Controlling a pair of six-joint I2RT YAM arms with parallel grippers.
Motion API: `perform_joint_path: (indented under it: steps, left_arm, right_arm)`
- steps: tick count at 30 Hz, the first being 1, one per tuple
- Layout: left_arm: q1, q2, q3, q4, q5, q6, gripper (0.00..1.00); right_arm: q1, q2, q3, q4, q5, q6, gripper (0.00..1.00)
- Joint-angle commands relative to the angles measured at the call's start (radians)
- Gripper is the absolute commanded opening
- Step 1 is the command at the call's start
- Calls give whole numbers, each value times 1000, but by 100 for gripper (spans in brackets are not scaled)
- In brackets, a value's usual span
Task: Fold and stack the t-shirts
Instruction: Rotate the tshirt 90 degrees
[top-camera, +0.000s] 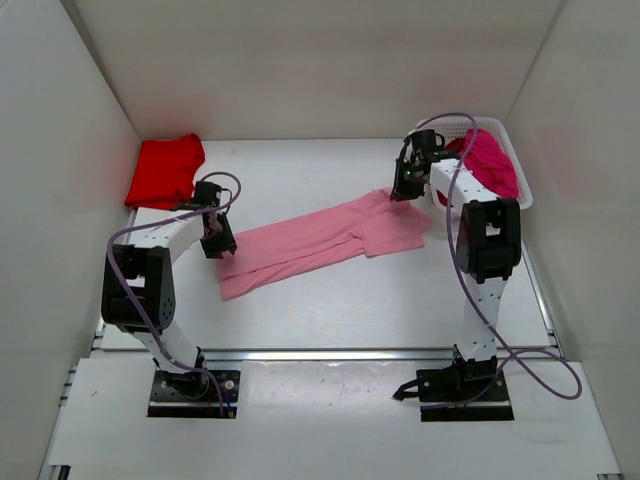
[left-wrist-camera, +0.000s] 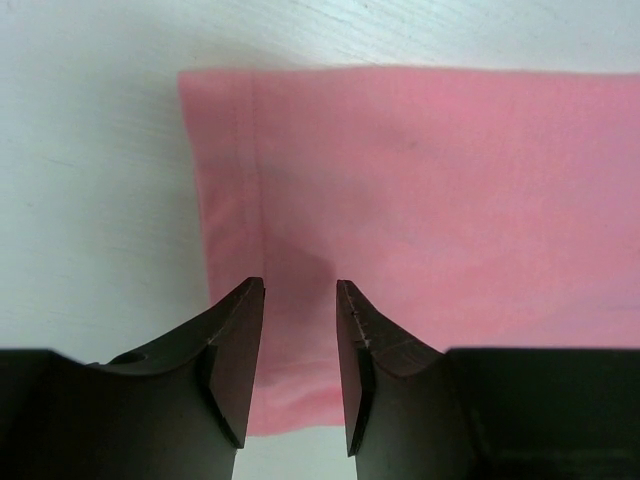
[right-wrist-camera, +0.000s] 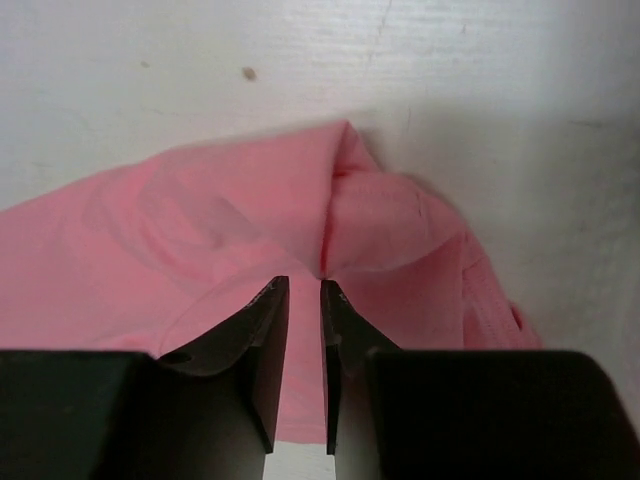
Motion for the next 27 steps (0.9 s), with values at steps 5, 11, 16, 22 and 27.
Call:
perform_joint_path:
  steps: [5, 11, 16, 22, 27]
  left_arm:
    - [-49, -86, 2, -43, -21, 40, 50]
    - [1, -57, -58, -44, 58, 36, 55]
    - [15, -9, -76, -36, 144, 16, 54]
    - [49, 0, -124, -62, 189, 14, 57]
    - [69, -90, -196, -118, 276, 22, 59]
  right_arm:
    - [-7, -116, -77, 61, 1, -6, 65]
    - [33, -186, -127, 69, 24, -23, 40]
    - [54, -120, -138, 90, 40, -9, 0]
    - [65, 108, 125, -6, 29, 22, 0]
    - [129, 303, 350, -66, 21, 75, 2]
